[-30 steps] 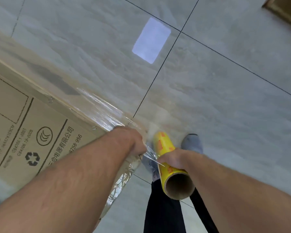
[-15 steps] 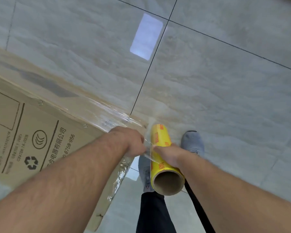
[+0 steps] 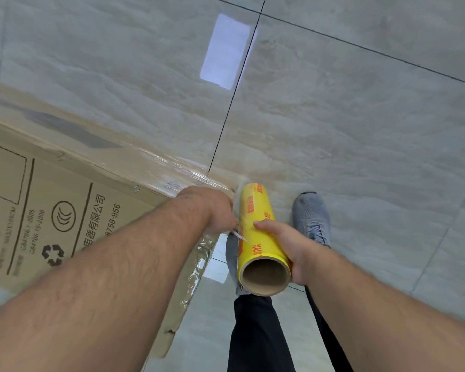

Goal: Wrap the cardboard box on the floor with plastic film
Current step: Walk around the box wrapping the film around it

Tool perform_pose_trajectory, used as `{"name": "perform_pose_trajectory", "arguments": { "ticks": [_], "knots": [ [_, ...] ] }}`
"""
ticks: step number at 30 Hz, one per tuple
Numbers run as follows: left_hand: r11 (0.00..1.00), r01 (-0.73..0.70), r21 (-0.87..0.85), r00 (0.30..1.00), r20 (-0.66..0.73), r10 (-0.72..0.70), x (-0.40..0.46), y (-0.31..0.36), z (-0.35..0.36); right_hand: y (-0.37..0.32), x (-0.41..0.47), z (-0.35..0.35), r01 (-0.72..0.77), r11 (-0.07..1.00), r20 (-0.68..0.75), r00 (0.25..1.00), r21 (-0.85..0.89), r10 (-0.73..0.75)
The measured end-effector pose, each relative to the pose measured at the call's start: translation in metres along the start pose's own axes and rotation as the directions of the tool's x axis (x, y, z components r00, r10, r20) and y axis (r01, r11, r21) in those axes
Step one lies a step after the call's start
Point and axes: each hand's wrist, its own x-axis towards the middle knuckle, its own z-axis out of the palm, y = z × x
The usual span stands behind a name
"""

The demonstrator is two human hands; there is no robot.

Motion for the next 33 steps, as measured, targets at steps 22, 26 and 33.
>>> {"name": "perform_pose_trajectory", "arguments": {
  "ticks": [22,26,33],
  "knots": [
    [0.999,-0.023,0.033,1.0,-0.015,0.023,0.002,0.003,0.005,-0.002,0.002,-0.019,0.003,0.964,-0.167,0.985,-0.265,-0.049],
    [0.999,-0.028,0.036,0.999,-0.023,0.029,0.002,0.003,0.005,0.014,0.006,-0.033,-0.063,0.997,-0.048,0.997,-0.033,0.061],
    [0.996,-0.048,0.072,0.994,-0.097,0.055,0.002,0.002,0.012,0.039,0.015,-0.028,0.045,0.94,-0.097,0.992,-0.338,-0.083]
  ]
}}
